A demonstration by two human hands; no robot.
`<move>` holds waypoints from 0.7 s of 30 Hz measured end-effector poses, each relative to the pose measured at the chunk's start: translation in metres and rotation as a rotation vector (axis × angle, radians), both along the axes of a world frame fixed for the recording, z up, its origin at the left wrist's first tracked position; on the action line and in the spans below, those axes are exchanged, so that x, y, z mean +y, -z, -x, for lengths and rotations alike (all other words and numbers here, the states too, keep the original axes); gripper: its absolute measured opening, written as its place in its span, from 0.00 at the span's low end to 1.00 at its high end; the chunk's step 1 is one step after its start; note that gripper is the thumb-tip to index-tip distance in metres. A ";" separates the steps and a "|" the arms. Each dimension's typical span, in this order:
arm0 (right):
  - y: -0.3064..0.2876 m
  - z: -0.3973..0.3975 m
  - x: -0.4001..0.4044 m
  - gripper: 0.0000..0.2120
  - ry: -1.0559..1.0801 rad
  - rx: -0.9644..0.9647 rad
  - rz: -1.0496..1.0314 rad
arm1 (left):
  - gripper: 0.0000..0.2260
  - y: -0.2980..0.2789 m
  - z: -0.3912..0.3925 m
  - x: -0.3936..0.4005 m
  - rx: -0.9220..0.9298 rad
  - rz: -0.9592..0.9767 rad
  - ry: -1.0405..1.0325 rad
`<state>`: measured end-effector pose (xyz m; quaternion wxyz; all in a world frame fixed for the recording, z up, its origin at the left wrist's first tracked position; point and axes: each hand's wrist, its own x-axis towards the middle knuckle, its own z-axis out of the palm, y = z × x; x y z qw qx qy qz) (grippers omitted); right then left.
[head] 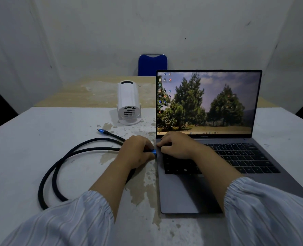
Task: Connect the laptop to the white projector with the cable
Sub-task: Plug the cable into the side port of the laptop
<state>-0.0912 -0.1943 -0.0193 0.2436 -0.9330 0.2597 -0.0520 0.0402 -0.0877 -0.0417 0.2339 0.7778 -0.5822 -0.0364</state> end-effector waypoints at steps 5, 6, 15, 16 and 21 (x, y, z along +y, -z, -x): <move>-0.002 -0.001 0.001 0.17 0.017 0.070 0.015 | 0.15 0.002 0.001 0.002 0.027 0.015 -0.009; -0.002 0.000 0.001 0.17 0.022 0.078 0.018 | 0.15 0.001 0.000 0.001 0.024 0.009 -0.005; -0.010 -0.020 0.011 0.10 0.035 0.137 0.285 | 0.16 0.005 -0.012 0.006 0.095 0.043 0.053; -0.010 -0.025 0.013 0.10 0.036 0.163 0.354 | 0.17 0.006 -0.016 0.007 0.093 0.042 0.046; -0.009 -0.050 0.014 0.15 -0.017 0.191 0.406 | 0.12 0.004 -0.048 0.012 0.124 0.038 -0.069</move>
